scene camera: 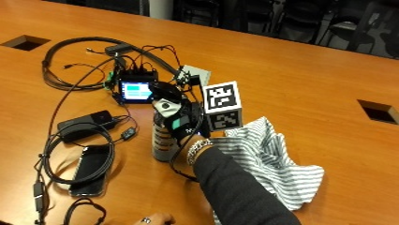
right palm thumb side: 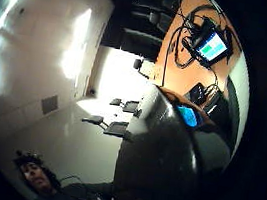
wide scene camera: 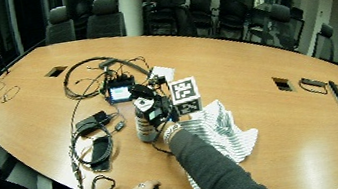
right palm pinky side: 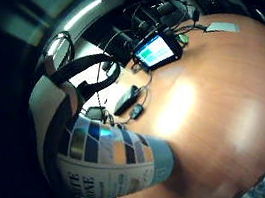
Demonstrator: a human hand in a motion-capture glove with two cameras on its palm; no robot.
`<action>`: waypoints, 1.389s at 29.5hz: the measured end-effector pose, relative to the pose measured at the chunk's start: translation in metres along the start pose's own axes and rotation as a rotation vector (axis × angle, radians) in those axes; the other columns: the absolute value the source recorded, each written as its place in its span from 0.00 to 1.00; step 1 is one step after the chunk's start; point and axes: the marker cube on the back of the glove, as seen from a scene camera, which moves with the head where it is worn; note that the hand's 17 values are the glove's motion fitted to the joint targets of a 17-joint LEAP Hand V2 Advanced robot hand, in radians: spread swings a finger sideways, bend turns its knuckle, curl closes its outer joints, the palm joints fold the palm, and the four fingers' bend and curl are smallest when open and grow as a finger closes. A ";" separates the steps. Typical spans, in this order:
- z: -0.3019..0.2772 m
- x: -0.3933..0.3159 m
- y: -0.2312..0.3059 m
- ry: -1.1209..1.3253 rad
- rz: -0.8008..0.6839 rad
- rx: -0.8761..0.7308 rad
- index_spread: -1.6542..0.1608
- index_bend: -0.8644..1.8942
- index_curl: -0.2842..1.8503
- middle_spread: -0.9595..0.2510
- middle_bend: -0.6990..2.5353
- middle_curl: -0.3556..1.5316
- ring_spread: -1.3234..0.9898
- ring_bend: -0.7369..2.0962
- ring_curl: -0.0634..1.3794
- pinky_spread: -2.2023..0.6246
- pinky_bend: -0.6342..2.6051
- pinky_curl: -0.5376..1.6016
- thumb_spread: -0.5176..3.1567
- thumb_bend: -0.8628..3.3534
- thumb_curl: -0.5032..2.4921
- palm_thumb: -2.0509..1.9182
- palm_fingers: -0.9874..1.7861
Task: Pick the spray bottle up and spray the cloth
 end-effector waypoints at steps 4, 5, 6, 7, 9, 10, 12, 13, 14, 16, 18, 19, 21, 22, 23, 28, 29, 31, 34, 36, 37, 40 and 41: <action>-0.008 0.002 0.009 0.023 -0.019 -0.001 0.73 0.39 0.44 0.58 0.35 0.46 0.47 0.42 0.36 0.68 0.32 0.43 0.22 0.20 0.44 0.77 0.82; -0.011 0.002 0.010 0.028 -0.026 -0.001 0.73 0.39 0.44 0.58 0.35 0.46 0.47 0.42 0.36 0.68 0.32 0.43 0.22 0.20 0.44 0.77 0.82; -0.014 0.002 0.011 0.033 -0.031 0.000 0.73 0.39 0.44 0.58 0.35 0.46 0.47 0.42 0.37 0.68 0.32 0.43 0.22 0.20 0.44 0.77 0.82; -0.017 0.001 0.012 0.038 -0.035 0.003 0.73 0.39 0.44 0.58 0.35 0.46 0.47 0.42 0.37 0.68 0.32 0.43 0.22 0.20 0.44 0.77 0.82; -0.021 -0.001 0.014 0.049 -0.038 0.009 0.73 0.38 0.44 0.58 0.35 0.46 0.47 0.42 0.37 0.67 0.33 0.43 0.22 0.20 0.44 0.77 0.82; -0.023 -0.001 0.015 0.053 -0.039 0.010 0.73 0.38 0.44 0.57 0.35 0.46 0.47 0.42 0.37 0.67 0.33 0.44 0.22 0.20 0.44 0.77 0.82; -0.026 -0.001 0.016 0.057 -0.037 0.008 0.73 0.39 0.44 0.57 0.35 0.46 0.47 0.42 0.36 0.67 0.33 0.43 0.22 0.20 0.44 0.77 0.82; -0.026 -0.001 0.017 0.057 -0.031 0.004 0.73 0.39 0.44 0.57 0.35 0.46 0.46 0.42 0.37 0.67 0.33 0.43 0.22 0.20 0.44 0.77 0.82; -0.027 0.002 0.019 0.056 -0.023 -0.003 0.73 0.38 0.44 0.57 0.35 0.46 0.46 0.42 0.37 0.67 0.33 0.43 0.22 0.20 0.44 0.77 0.82; -0.027 0.009 0.026 0.055 0.002 -0.026 0.73 0.39 0.44 0.57 0.35 0.46 0.46 0.42 0.37 0.67 0.33 0.43 0.23 0.20 0.44 0.77 0.82; -0.026 0.016 0.035 0.058 0.027 -0.061 0.73 0.39 0.44 0.57 0.34 0.46 0.46 0.42 0.37 0.67 0.33 0.43 0.23 0.20 0.44 0.77 0.81; -0.026 0.019 0.039 0.059 0.037 -0.079 0.73 0.38 0.44 0.57 0.34 0.46 0.46 0.42 0.37 0.67 0.32 0.43 0.23 0.20 0.44 0.77 0.80; -0.024 0.020 0.046 0.057 0.052 -0.113 0.73 0.36 0.43 0.57 0.34 0.46 0.47 0.42 0.37 0.67 0.33 0.44 0.23 0.20 0.44 0.77 0.77; -0.024 0.019 0.048 0.057 0.057 -0.130 0.73 0.34 0.42 0.58 0.33 0.45 0.47 0.42 0.36 0.69 0.33 0.44 0.24 0.20 0.43 0.77 0.73; -0.024 0.018 0.051 0.060 0.061 -0.146 0.73 0.34 0.42 0.58 0.32 0.45 0.48 0.42 0.36 0.69 0.33 0.44 0.25 0.20 0.43 0.77 0.72; -0.032 0.008 0.052 0.215 0.039 -0.212 0.73 0.32 0.38 0.62 0.31 0.44 0.51 0.40 0.37 0.78 0.32 0.45 0.30 0.20 0.43 0.76 0.55; -0.037 0.005 0.052 0.286 0.026 -0.221 0.73 0.32 0.37 0.64 0.30 0.44 0.51 0.39 0.37 0.79 0.33 0.45 0.31 0.19 0.42 0.75 0.52; -0.049 -0.006 0.051 0.452 -0.006 -0.226 0.72 0.32 0.35 0.67 0.30 0.43 0.52 0.39 0.36 0.81 0.33 0.45 0.33 0.19 0.41 0.74 0.50; -0.064 -0.029 0.053 0.639 -0.063 -0.214 0.72 0.33 0.32 0.70 0.28 0.42 0.54 0.38 0.34 0.83 0.34 0.44 0.35 0.18 0.39 0.70 0.46; -0.072 -0.045 0.058 0.711 -0.099 -0.210 0.72 0.35 0.32 0.72 0.28 0.41 0.55 0.37 0.32 0.84 0.34 0.43 0.36 0.18 0.37 0.68 0.45; -0.076 -0.053 0.061 0.745 -0.115 -0.210 0.72 0.35 0.31 0.73 0.28 0.41 0.55 0.37 0.32 0.85 0.33 0.43 0.37 0.18 0.37 0.67 0.45; -0.090 -0.077 0.073 0.858 -0.159 -0.215 0.71 0.36 0.30 0.74 0.28 0.40 0.56 0.36 0.30 0.86 0.33 0.42 0.38 0.18 0.35 0.65 0.45; -0.095 -0.084 0.079 0.901 -0.170 -0.218 0.70 0.37 0.30 0.75 0.28 0.40 0.56 0.36 0.30 0.86 0.33 0.42 0.39 0.19 0.35 0.65 0.45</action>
